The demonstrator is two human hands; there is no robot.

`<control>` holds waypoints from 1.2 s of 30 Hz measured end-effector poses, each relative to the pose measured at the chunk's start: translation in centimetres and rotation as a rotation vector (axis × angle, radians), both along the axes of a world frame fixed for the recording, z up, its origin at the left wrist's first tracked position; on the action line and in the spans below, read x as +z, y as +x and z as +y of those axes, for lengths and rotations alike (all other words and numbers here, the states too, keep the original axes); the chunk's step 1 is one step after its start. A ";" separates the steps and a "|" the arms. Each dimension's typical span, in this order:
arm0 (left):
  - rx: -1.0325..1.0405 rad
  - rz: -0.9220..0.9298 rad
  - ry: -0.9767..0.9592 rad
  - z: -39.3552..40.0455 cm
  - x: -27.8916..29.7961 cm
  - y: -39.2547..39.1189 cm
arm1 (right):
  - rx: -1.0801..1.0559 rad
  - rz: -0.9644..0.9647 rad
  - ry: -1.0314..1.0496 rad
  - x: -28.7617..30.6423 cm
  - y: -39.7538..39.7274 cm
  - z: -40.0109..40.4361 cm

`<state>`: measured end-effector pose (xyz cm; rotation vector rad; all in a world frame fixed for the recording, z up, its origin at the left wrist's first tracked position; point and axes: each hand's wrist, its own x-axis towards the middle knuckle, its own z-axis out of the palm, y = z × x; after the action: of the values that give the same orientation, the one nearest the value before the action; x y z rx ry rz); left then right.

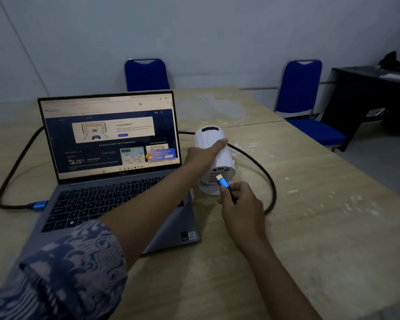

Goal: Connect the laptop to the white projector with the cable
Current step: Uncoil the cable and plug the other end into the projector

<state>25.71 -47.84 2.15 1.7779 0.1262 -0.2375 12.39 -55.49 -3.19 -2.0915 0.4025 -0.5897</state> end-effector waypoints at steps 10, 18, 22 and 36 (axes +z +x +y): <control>0.005 -0.013 -0.006 -0.1 -0.4 0.2 | -0.194 -0.030 -0.031 0.7 0.1 1.7; 0.016 -0.023 0.003 -0.2 -0.6 0.2 | -0.223 -0.003 -0.031 1.0 0.5 2.0; 0.018 -0.025 0.006 -0.2 -0.5 0.1 | -0.235 -0.010 -0.017 1.1 0.6 2.1; 0.028 -0.018 -0.001 -0.2 -0.6 0.1 | -0.264 -0.021 -0.010 1.3 0.7 2.6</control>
<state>25.77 -48.05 1.55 1.7762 0.1374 -0.2013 13.10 -52.89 -1.90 -2.0551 0.6707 -0.7676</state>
